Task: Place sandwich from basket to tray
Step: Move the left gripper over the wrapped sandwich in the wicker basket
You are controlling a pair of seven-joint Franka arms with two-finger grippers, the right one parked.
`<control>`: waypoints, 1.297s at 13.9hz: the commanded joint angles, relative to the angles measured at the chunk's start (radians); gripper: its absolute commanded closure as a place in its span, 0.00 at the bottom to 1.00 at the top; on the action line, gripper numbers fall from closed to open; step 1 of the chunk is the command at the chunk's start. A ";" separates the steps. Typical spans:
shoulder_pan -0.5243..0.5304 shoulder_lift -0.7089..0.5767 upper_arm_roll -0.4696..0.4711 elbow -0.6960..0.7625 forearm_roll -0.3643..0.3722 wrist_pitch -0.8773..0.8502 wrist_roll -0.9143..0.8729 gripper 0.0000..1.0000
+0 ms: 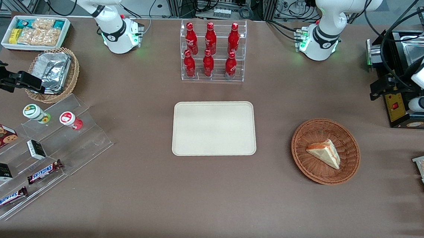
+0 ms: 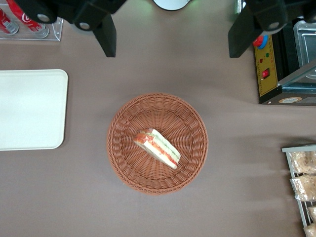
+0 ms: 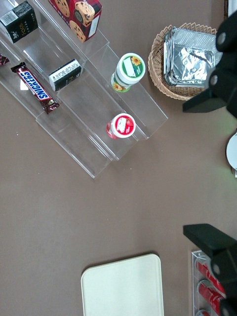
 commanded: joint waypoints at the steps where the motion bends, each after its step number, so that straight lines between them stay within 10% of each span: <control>1: 0.016 0.023 -0.009 0.042 -0.021 -0.006 0.009 0.00; 18: 0.016 0.092 -0.003 -0.662 0.014 0.808 -0.564 0.00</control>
